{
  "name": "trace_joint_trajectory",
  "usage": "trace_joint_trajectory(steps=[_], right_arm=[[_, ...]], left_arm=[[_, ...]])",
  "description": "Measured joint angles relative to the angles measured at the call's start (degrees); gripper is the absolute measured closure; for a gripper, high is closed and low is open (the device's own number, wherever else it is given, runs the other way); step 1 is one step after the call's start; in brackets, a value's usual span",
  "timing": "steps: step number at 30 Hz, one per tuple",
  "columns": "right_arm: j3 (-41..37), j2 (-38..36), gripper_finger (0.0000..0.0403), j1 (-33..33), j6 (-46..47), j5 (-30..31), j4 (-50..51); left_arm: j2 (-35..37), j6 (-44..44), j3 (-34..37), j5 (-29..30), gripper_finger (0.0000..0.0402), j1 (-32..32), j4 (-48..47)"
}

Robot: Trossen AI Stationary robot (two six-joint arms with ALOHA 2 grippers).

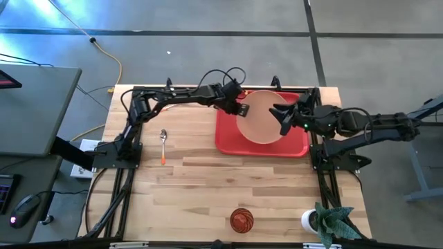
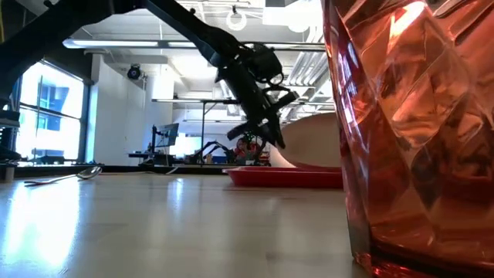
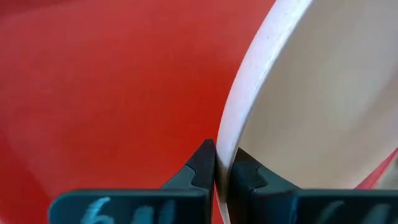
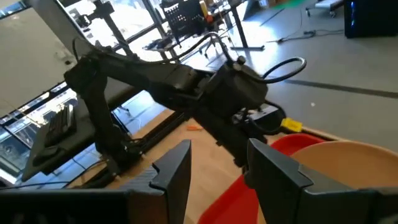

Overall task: Pick and place plate/cup/fork/spoon on tray
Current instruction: Put the pink plate on the red tray, then put the glass on the red tray to the left of the pink plate

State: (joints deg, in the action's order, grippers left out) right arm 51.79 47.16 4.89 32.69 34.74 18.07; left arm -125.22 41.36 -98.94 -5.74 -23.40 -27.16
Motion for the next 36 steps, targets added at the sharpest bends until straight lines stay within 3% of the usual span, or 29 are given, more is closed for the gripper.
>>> trace_joint_trajectory(steps=[8,18,36], right_arm=[[0.0,0.0,0.0253,4.72,0.28,3.11,0.13],[0.0,0.0,0.0253,9.42,0.3,10.06,0.62],[0.0,0.02,0.0253,9.87,0.52,10.6,0.7]], left_arm=[[-3.07,0.17,-0.1,-2.26,0.0392,-0.66,0.39],[-2.98,-0.06,-0.1,-1.16,0.0353,-0.63,1.31],[1.04,-10.32,-0.08,-0.9,0.029,-0.21,-0.8]])
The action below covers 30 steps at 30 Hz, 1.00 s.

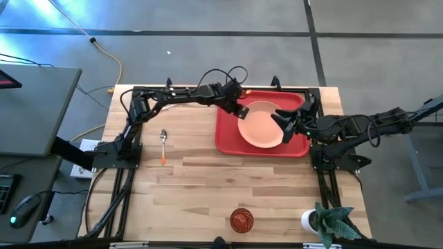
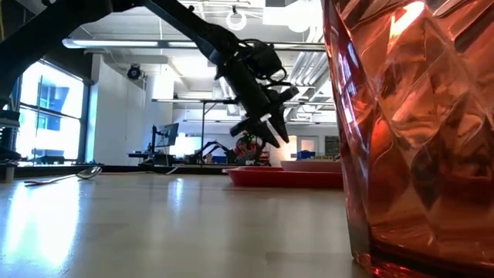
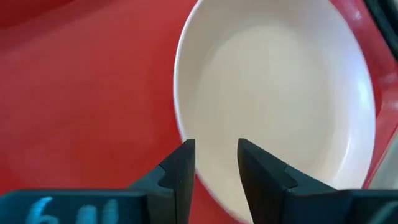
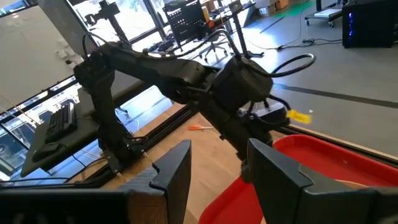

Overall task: Pick and place plate/cup/fork/spoon on tray
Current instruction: Put the glass on the red tray to the left of the pink plate

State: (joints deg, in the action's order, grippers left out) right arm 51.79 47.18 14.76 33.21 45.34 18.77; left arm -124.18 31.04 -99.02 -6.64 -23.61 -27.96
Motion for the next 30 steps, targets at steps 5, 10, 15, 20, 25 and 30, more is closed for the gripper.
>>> trace_joint_trajectory(steps=[5,10,15,20,25,30], right_arm=[[0.0,-0.02,0.0253,0.02,-0.02,-0.12,-0.09],[0.0,0.0,0.0253,-0.24,-1.03,-0.7,0.39],[0.0,0.09,0.0253,-0.31,-2.65,-4.06,1.09],[0.0,0.09,0.0253,-0.31,-2.19,-6.72,2.57],[-0.02,0.17,0.0253,-0.31,-2.17,-8.55,2.69],[-0.02,0.17,0.0253,-0.46,0.22,-7.87,2.86]], left_arm=[[3.08,-4.47,0.02,4.65,0.0276,-0.36,-2.83],[7.08,-10.99,0.04,5.84,0.0266,-1.53,-3.27],[12.55,-17.33,0.04,5.66,0.0267,-3.16,-2.99],[16.82,-19.78,-0.03,5.91,0.0268,-4.68,1.86],[19.01,-19.75,-0.02,5.89,0.0268,-5.66,4.28],[20.05,-19.75,0.0,5.46,0.0268,-5.19,3.65]])
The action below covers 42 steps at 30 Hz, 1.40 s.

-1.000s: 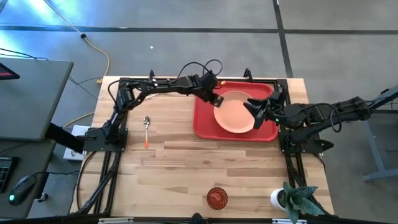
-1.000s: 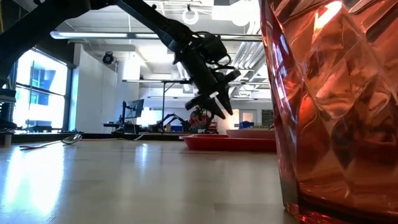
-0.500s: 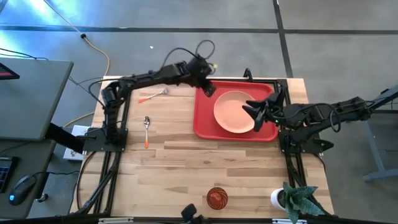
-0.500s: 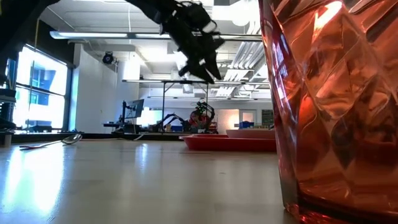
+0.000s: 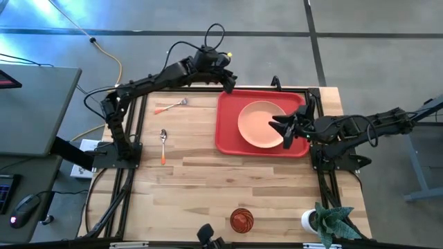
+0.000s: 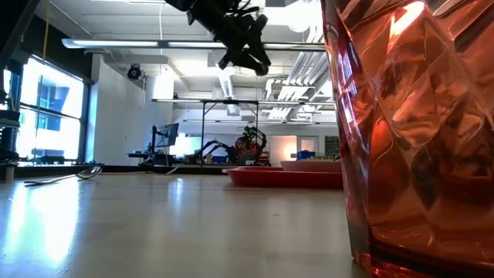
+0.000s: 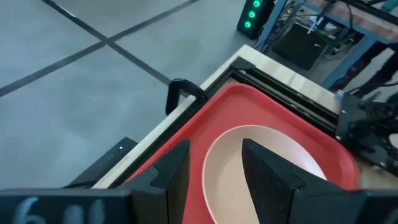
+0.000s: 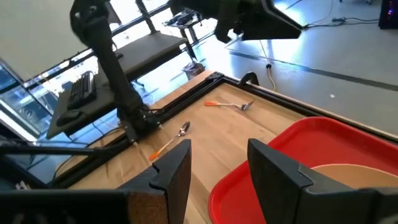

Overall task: Pick and place plate/cup/fork/spoon on tray
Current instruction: Put the glass on the red tray to the left of the pink plate

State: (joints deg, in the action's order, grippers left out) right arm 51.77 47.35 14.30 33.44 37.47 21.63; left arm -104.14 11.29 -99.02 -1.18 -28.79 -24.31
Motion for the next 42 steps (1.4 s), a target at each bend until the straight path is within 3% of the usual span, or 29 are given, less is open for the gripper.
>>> trace_joint_trajectory(steps=[11,18,22,42], right_arm=[[-0.02,0.0,0.0253,-3.63,-0.82,0.22,0.0],[-0.04,0.0,0.0253,-6.76,-3.89,0.27,-2.3],[-0.04,0.0,0.0253,-8.53,-3.48,0.25,-4.32],[-0.04,0.0,0.0253,-10.84,1.16,-4.95,-4.3]], left_arm=[[4.85,-1.21,0.02,0.57,0.0268,3.01,-3.27],[9.57,-2.49,0.02,9.97,0.0268,5.48,-10.06],[11.13,-2.56,0.02,12.19,0.0268,6.54,-13.11],[8.35,-2.47,0.04,12.44,0.0268,9.81,-12.9]])
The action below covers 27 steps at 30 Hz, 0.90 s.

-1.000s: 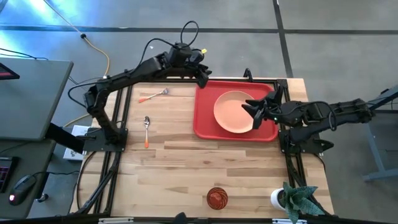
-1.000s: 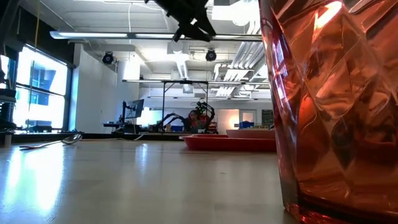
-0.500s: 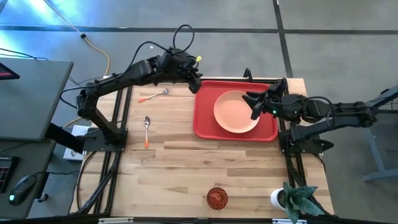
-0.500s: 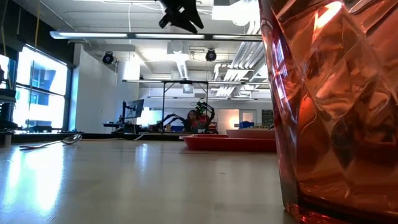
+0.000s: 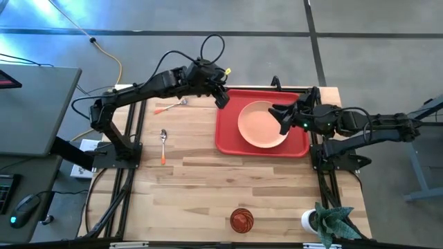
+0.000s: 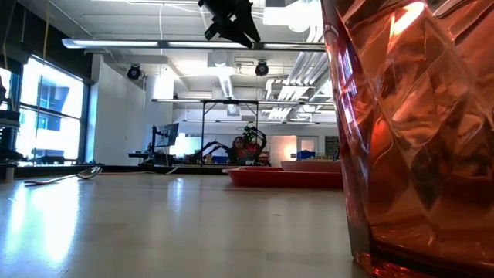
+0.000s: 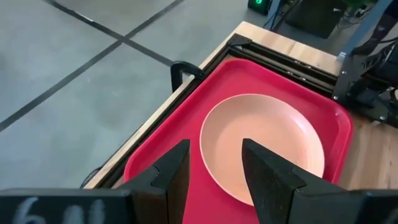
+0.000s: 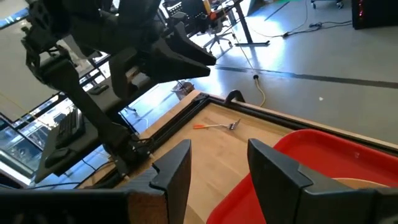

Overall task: Pick and place plate/cup/fork/spoon on tray
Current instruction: Put the glass on the red tray to the left of the pink plate

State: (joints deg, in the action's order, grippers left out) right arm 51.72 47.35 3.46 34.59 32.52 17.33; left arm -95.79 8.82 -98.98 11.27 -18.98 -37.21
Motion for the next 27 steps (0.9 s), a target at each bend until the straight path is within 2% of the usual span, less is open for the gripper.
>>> trace_joint_trajectory(steps=[3,6,10,14,18,20,24,27], right_arm=[[0.0,0.31,0.0253,-0.17,2.33,2.33,1.08],[0.0,0.97,0.0253,-1.39,6.04,7.02,6.37],[0.0,2.26,0.0253,-3.53,13.29,6.63,14.76],[-0.04,3.8,0.0253,-3.84,14.82,3.63,16.66],[-0.04,4.97,0.0253,-3.82,14.37,1.52,16.39],[-0.04,5.51,0.0253,-3.82,13.81,1.47,16.28],[-0.04,7.12,0.0253,-4.68,12.96,1.2,16.27],[-0.04,8.73,0.0253,-6.52,12.95,-1.49,15.87]], left_arm=[[0.01,0.37,0.0,0.01,0.0268,0.31,0.14],[0.26,1.48,0.0,-0.09,0.0268,0.31,0.5],[1.09,0.62,1.42,-0.11,0.0268,0.53,1.19],[3.1,-0.1,12.36,-0.79,0.0268,1.62,9.36],[6.98,5.45,26.29,-5.97,0.0268,2.44,25.06],[9.29,7.16,31.09,-7.36,0.0268,2.62,30.46],[15.11,5.35,36.7,-6.73,0.0268,1.77,32.38],[20.35,2.72,40.14,-4.6,0.0268,-0.05,32.41]])
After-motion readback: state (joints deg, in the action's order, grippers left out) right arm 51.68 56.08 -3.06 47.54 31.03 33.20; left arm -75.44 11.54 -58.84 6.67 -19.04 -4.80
